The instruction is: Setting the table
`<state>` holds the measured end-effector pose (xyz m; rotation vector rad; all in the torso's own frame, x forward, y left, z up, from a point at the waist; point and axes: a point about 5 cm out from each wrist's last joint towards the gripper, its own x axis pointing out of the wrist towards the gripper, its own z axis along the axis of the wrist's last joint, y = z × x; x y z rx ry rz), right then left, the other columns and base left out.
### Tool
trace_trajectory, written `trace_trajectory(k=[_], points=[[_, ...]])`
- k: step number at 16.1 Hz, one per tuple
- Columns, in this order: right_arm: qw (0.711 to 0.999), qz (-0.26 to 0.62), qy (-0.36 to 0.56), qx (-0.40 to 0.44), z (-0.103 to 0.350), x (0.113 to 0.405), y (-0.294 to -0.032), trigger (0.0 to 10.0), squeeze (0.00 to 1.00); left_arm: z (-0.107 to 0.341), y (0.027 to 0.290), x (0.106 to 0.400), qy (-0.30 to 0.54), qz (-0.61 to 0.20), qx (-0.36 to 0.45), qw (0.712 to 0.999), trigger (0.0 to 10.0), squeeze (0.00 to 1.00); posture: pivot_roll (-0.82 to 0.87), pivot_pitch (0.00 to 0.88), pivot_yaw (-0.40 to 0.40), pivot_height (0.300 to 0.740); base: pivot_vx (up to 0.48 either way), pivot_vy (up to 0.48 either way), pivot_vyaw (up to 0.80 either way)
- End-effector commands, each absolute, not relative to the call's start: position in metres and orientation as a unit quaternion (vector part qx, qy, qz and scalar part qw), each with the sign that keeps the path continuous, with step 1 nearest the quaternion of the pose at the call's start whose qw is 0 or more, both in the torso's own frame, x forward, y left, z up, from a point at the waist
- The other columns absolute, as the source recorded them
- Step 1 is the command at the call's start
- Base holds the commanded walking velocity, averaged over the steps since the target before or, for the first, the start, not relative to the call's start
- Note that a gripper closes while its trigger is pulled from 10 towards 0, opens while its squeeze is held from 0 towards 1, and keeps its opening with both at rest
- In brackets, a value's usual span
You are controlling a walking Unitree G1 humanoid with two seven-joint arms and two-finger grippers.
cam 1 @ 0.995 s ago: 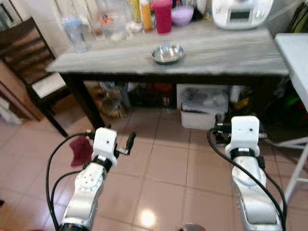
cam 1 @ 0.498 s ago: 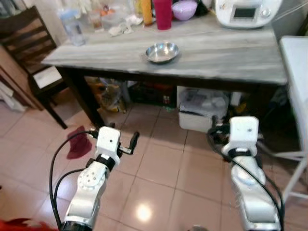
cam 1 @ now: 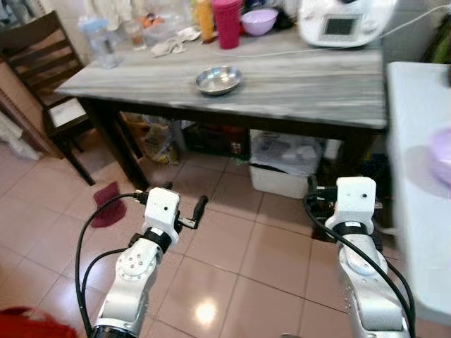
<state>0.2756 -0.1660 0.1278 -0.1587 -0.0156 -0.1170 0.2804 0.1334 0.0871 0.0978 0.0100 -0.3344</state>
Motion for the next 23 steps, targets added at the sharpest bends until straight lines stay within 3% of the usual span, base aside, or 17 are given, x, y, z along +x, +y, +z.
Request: trace_trajectory(k=[1, 8, 18, 23], points=[[0.996, -0.051, -0.013, -0.071, 0.131, 0.277, -0.162, 10.0, 0.00, 0.088, 0.142, 0.282, 0.007, -0.156, 0.055, 0.986, 10.0, 0.00, -0.22, 0.080, 0.120, 0.740, 0.000, 0.000, -0.77], [0.996, -0.049, -0.020, -0.074, 0.134, 0.276, -0.163, 10.0, 0.00, 0.089, 0.139, 0.282, 0.004, -0.167, 0.045, 0.985, 10.0, 0.00, -0.22, 0.086, 0.118, 0.740, 0.000, 0.000, -0.78], [0.997, -0.011, -0.003, -0.073, 0.130, 0.278, -0.150, 10.0, 0.00, 0.089, 0.139, 0.281, 0.004, -0.170, 0.039, 0.985, 10.0, 0.00, -0.22, 0.083, 0.115, 0.740, 0.000, -0.223, 0.00], [1.000, -0.007, -0.004, -0.027, 0.128, 0.276, -0.147, 10.0, 0.00, 0.089, 0.141, 0.283, 0.004, -0.173, 0.042, 0.984, 10.0, 0.00, -0.22, 0.083, 0.122, 0.740, 0.000, -0.332, 0.00]])
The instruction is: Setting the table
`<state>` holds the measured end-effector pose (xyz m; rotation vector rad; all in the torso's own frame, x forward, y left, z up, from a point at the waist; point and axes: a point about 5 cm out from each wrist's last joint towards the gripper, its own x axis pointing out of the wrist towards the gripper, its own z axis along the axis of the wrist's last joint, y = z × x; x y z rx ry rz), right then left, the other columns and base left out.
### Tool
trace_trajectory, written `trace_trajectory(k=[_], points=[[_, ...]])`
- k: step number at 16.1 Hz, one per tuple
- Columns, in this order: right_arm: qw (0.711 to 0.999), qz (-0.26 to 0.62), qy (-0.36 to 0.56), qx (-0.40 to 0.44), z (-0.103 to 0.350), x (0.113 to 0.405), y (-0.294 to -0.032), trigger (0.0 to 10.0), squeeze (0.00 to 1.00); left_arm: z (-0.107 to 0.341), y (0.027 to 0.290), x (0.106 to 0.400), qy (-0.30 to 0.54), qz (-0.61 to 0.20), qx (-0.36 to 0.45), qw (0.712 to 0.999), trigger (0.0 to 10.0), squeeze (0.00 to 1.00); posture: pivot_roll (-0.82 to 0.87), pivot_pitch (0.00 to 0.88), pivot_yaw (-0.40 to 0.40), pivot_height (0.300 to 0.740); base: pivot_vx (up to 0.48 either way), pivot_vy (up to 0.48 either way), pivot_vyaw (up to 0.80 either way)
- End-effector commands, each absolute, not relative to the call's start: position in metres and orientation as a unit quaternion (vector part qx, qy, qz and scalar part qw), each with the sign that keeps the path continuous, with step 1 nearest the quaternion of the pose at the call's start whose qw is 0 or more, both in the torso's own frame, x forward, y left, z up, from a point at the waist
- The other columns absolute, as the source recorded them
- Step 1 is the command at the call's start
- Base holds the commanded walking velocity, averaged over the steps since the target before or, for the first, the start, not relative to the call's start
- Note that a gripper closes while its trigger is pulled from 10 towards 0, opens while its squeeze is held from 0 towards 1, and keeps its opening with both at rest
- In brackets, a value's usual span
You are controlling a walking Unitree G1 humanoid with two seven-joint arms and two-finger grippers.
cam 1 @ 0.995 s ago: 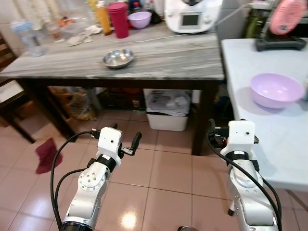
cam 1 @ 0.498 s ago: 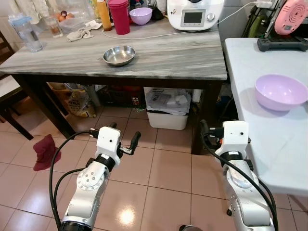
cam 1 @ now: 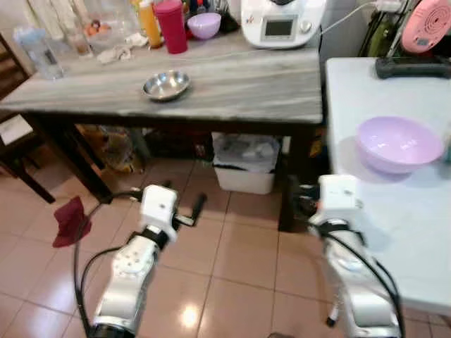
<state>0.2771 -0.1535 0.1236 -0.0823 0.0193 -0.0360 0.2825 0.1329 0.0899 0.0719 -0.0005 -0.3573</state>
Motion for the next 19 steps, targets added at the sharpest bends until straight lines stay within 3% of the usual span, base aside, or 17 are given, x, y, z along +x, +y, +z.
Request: trace_trajectory(k=[1, 5, 13, 19], points=[[1.000, -0.007, -0.004, -0.027, 0.128, 0.276, -0.147, 10.0, 0.00, 0.089, 0.141, 0.283, 0.004, -0.173, 0.042, 0.984, 10.0, 0.00, -0.22, 0.083, 0.122, 0.740, 0.000, -0.334, 0.00], [1.000, -0.001, 0.002, -0.023, 0.128, 0.277, -0.148, 10.0, 0.00, 0.089, 0.141, 0.283, 0.005, -0.175, 0.046, 0.984, 10.0, 0.00, -0.22, 0.079, 0.126, 0.740, 0.000, -0.316, -0.37], [0.998, -0.016, -0.024, -0.064, 0.137, 0.277, -0.150, 10.0, 0.00, 0.095, 0.139, 0.285, -0.010, -0.171, 0.026, 0.985, 10.0, 0.00, -0.23, 0.087, 0.116, 0.740, 0.000, 0.000, 0.00], [0.995, -0.008, -0.049, -0.086, 0.148, 0.282, -0.157, 10.0, 0.00, 0.096, 0.126, 0.276, -0.011, -0.258, 0.008, 0.966, 10.0, 0.00, -0.23, 0.116, 0.105, 0.740, 0.000, 0.000, 0.00]])
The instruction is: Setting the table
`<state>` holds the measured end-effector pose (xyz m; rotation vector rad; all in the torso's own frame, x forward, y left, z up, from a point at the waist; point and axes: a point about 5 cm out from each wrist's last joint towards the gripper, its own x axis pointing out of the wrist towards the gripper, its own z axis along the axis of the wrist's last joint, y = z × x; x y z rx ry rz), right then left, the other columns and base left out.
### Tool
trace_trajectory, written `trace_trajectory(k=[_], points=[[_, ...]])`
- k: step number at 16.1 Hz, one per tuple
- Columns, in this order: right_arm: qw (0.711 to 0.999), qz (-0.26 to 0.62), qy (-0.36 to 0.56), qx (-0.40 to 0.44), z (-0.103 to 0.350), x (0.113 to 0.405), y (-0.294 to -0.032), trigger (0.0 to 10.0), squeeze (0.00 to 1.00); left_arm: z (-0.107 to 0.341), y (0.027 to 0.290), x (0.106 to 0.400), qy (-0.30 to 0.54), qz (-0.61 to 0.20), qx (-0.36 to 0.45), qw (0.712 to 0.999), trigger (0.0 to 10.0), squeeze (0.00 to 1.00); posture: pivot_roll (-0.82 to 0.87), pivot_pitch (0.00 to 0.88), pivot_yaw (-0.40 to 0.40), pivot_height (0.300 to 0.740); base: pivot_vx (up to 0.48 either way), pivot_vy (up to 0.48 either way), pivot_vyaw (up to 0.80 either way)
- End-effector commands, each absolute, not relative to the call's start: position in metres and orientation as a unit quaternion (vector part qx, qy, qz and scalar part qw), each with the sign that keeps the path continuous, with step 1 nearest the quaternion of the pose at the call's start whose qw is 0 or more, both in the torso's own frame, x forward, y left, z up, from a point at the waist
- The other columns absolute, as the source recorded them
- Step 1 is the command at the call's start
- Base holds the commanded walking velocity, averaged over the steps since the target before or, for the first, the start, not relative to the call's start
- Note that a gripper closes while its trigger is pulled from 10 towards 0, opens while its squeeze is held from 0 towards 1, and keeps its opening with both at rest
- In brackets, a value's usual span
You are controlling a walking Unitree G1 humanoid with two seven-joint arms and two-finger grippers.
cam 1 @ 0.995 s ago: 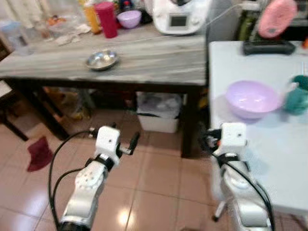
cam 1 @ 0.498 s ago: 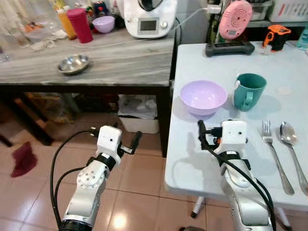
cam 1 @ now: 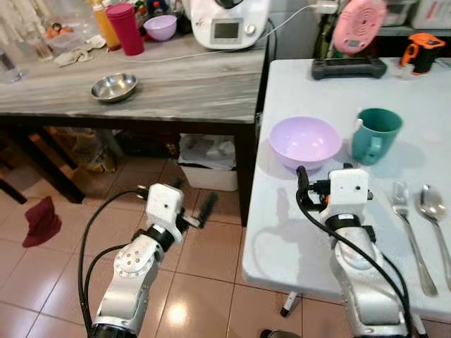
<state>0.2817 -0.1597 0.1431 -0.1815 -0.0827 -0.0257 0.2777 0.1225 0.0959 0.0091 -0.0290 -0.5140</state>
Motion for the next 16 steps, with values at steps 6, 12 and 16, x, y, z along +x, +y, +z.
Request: trace_trajectory(k=[6, 12, 16], points=[[0.974, 0.099, -0.065, -0.195, 0.163, 0.289, -0.140, 10.0, 0.00, 0.090, 0.121, 0.265, 0.015, -0.322, -0.014, 0.946, 10.0, 0.00, -0.24, 0.141, 0.104, 0.740, 0.000, 0.000, 0.00], [0.947, 0.148, -0.039, -0.281, 0.178, 0.307, -0.145, 10.0, 0.00, 0.090, 0.113, 0.255, 0.024, -0.370, -0.041, 0.928, 10.0, 0.00, -0.24, 0.149, 0.092, 0.740, 0.000, 0.000, 0.00], [0.931, 0.153, -0.018, -0.330, 0.188, 0.328, -0.162, 10.0, 0.00, 0.097, 0.115, 0.257, 0.014, -0.383, -0.040, 0.923, 10.0, 0.00, -0.25, 0.168, 0.085, 0.740, 0.000, 0.000, 0.00]])
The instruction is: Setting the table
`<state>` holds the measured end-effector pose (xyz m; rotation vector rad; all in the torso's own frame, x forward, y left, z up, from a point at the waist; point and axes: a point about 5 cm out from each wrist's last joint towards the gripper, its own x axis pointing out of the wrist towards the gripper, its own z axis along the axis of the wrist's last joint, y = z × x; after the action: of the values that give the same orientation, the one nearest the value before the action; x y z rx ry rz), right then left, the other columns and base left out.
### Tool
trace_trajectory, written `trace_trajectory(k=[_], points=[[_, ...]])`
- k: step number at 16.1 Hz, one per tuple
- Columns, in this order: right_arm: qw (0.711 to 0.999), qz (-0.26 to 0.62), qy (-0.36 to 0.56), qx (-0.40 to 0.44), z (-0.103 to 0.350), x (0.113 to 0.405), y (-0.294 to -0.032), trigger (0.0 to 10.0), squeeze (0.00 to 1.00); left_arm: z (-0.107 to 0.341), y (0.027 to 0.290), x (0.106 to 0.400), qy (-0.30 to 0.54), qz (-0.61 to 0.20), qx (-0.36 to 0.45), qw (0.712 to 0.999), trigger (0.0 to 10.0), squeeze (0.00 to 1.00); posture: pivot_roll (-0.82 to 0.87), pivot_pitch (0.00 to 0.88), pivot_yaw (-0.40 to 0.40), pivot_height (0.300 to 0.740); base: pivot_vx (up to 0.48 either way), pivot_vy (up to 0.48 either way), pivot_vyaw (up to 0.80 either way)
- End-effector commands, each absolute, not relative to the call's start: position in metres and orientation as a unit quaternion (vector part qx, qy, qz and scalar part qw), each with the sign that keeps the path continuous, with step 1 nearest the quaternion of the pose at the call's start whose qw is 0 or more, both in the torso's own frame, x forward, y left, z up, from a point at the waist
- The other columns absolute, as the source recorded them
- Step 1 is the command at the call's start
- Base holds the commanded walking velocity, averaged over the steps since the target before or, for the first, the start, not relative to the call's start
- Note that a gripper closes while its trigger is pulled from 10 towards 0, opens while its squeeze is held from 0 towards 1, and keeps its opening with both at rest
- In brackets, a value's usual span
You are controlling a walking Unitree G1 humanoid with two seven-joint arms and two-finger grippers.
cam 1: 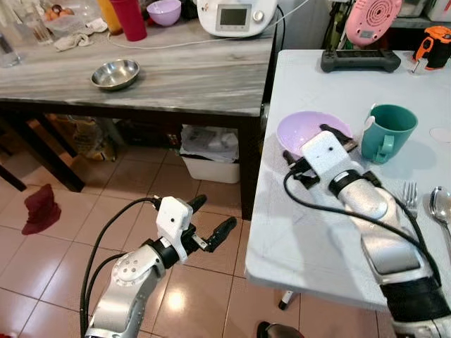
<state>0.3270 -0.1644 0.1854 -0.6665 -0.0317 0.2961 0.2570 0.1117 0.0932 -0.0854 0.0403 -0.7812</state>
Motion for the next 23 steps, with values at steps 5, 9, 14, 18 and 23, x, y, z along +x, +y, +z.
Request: trace_trajectory(k=[5, 9, 14, 18, 23], points=[[0.924, 0.171, 0.039, -0.339, 0.181, 0.337, -0.174, 10.0, 0.00, 0.101, 0.112, 0.253, 0.010, -0.407, -0.035, 0.913, 10.0, 0.00, -0.24, 0.174, 0.078, 0.740, 0.000, 0.000, 0.00], [0.904, 0.192, 0.048, -0.380, 0.173, 0.343, -0.182, 0.0, 0.00, 0.099, 0.110, 0.251, 0.016, -0.409, -0.039, 0.911, 10.0, 0.00, -0.24, 0.172, 0.083, 0.740, 0.000, 0.000, 0.00], [0.868, 0.210, 0.050, -0.447, 0.177, 0.353, -0.195, 0.0, 0.00, 0.098, 0.111, 0.250, 0.023, -0.417, -0.038, 0.908, 10.0, 0.00, -0.23, 0.164, 0.091, 0.740, 0.000, 0.000, 0.00], [0.856, 0.215, 0.040, -0.469, 0.178, 0.357, -0.198, 0.0, 0.00, 0.097, 0.112, 0.251, 0.028, -0.413, -0.038, 0.910, 10.0, 0.00, -0.23, 0.159, 0.091, 0.740, 0.000, 0.000, 0.00], [0.851, 0.217, 0.034, -0.477, 0.176, 0.360, -0.202, 0.0, 0.00, 0.096, 0.114, 0.251, 0.026, -0.414, -0.037, 0.909, 10.0, 0.00, -0.22, 0.156, 0.096, 0.740, 0.000, 0.000, 0.00]])
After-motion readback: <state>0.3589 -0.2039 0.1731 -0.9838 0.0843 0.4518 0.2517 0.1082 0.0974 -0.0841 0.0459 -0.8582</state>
